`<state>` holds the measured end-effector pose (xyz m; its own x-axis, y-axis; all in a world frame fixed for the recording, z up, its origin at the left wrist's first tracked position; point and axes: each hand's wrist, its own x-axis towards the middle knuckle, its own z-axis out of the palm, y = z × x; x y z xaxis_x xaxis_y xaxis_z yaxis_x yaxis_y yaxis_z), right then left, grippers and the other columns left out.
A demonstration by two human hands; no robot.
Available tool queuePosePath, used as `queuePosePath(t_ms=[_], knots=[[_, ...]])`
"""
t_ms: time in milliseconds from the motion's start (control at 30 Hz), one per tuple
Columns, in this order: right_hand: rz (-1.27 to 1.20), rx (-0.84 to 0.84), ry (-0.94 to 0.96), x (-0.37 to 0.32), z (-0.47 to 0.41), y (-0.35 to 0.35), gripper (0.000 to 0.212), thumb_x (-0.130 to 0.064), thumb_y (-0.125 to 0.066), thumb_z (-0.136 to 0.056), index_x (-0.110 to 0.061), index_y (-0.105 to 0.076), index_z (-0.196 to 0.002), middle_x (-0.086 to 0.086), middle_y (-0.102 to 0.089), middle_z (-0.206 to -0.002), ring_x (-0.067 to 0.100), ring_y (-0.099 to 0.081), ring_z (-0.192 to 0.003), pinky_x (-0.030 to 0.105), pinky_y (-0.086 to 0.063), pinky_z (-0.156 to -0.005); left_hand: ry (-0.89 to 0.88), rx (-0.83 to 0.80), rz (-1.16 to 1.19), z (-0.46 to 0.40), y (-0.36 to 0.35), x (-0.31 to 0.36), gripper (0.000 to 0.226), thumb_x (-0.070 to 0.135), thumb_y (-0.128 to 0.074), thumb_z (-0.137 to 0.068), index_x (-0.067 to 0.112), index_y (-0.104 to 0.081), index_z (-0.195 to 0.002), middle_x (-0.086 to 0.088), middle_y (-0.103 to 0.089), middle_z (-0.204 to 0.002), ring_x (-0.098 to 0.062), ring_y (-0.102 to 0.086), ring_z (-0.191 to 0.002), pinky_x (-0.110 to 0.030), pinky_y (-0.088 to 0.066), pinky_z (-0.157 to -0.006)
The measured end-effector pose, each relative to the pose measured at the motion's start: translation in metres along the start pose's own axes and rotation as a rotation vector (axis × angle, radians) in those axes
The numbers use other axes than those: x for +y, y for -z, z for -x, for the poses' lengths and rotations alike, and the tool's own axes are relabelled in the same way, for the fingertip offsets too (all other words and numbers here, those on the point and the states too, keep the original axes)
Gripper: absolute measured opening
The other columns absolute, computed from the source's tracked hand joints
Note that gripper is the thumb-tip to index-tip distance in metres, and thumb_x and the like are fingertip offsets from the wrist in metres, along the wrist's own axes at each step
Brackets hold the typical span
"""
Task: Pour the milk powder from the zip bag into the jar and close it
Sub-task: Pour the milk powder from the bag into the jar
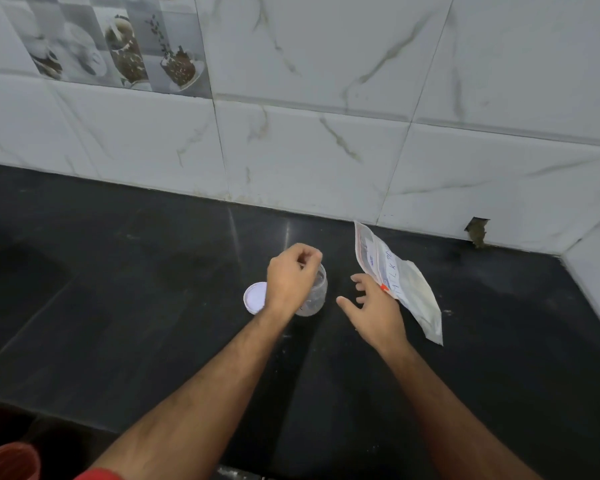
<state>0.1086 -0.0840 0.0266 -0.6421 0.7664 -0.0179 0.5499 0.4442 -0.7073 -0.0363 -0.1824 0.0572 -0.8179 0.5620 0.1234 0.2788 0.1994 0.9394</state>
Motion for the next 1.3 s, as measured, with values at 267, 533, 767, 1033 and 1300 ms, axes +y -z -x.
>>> queuePosePath(t_ms=[267, 533, 767, 1033, 1300], knots=[[-0.057, 0.127, 0.068, 0.007, 0.013, 0.042, 0.022, -0.042, -0.073, -0.086, -0.036, -0.062, -0.105, -0.021, -0.064, -0.101, 0.004, -0.069, -0.085, 0.031, -0.059, -0.077, 0.409, -0.297, 0.297, -0.005, -0.081, 0.038, 0.023, 0.034, -0.062, -0.095, 0.012, -0.063, -0.090, -0.009, -0.071, -0.089, -0.015, -0.067, -0.065, -0.025, -0.053, -0.051], [-0.099, 0.199, 0.047, 0.007, 0.023, 0.082, 0.017, -0.032, -0.072, -0.086, -0.036, -0.061, -0.072, -0.011, -0.067, -0.066, 0.007, -0.067, -0.067, 0.030, -0.054, -0.067, 0.504, -0.314, 0.417, -0.015, -0.114, 0.065, 0.017, 0.024, -0.063, -0.095, 0.008, -0.063, -0.090, -0.006, -0.065, -0.077, -0.012, -0.063, -0.055, -0.022, -0.053, -0.044], [-0.096, 0.355, 0.012, 0.000, 0.004, 0.137, 0.027, -0.043, -0.067, -0.081, -0.024, -0.063, -0.062, -0.011, -0.062, -0.057, 0.006, -0.056, -0.056, 0.030, -0.046, -0.055, 0.442, -0.329, 0.368, -0.017, -0.127, 0.084, 0.008, 0.012, -0.056, -0.095, 0.007, -0.061, -0.091, -0.014, -0.065, -0.085, -0.012, -0.062, -0.054, -0.024, -0.055, -0.046], [0.119, 0.149, -0.129, -0.004, -0.059, 0.167, 0.027, -0.047, -0.063, -0.088, -0.022, -0.058, -0.082, -0.007, -0.061, -0.079, 0.013, -0.057, -0.071, 0.027, -0.039, -0.058, 0.357, -0.365, 0.248, -0.014, -0.134, 0.096, 0.018, 0.011, -0.057, -0.096, -0.004, -0.066, -0.103, -0.024, -0.073, -0.097, -0.014, -0.064, -0.059, -0.026, -0.057, -0.051], [0.327, 0.075, -0.136, -0.002, -0.080, 0.169, 0.018, -0.029, -0.058, -0.089, -0.012, -0.065, -0.088, 0.004, -0.066, -0.082, 0.025, -0.066, -0.077, 0.034, -0.057, -0.068, 0.199, -0.240, -0.019, -0.008, -0.141, 0.109, 0.015, 0.011, -0.060, -0.088, 0.012, -0.063, -0.073, -0.008, -0.075, -0.075, -0.015, -0.070, -0.055, -0.028, -0.060, -0.055]])
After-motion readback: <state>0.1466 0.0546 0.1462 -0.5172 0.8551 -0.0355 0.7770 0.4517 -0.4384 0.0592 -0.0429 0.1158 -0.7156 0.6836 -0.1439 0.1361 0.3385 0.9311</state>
